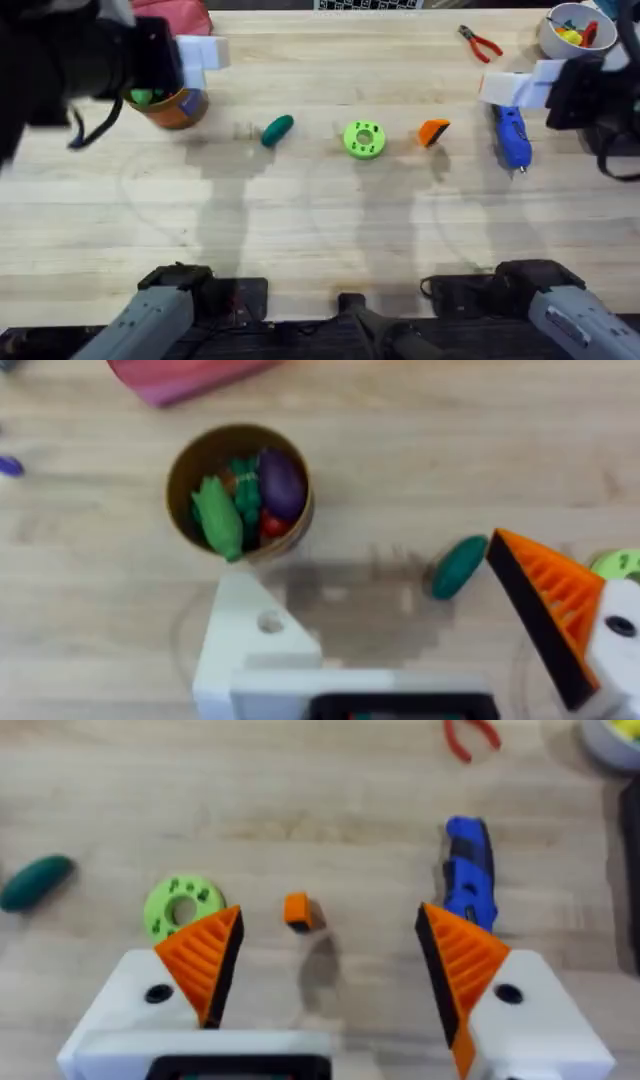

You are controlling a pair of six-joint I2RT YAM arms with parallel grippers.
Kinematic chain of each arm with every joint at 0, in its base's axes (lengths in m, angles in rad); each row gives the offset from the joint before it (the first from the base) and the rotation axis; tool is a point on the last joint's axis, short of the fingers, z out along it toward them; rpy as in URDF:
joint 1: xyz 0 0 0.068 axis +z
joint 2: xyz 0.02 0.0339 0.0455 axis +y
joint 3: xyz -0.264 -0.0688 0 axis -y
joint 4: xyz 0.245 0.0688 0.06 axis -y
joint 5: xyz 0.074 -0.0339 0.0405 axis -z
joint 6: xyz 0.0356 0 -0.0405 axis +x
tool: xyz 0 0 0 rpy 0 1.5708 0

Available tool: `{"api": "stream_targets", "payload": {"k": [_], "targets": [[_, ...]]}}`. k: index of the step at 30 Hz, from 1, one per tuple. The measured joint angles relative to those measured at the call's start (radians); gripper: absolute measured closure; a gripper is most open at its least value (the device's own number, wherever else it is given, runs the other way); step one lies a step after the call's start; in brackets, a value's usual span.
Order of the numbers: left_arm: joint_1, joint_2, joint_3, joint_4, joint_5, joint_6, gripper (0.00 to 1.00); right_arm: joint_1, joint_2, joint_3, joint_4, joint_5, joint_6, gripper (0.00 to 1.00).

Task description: Pick up the gripper from the table and insert it into the empty holder that is missing its gripper. Then pick up a screw, insert it into the mounting hole, and use the screwdriver to tighten it. Finally, clean up the table by picking up the vegetable and placing it into the bucket.

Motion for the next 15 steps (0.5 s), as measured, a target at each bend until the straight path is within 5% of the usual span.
{"api": "stream_targets", "payload": {"k": [5,15], "targets": [[0.000,0.165,0.080,-0.051,0.000,0.000,0.015,0.000,0.133,0.101,-0.140,0.000,0.018,0.008],[0.000,0.338,0.083,-0.037,-0.011,0.004,0.015,0.000,0.241,0.108,-0.173,0.000,0.026,0.007]]}}
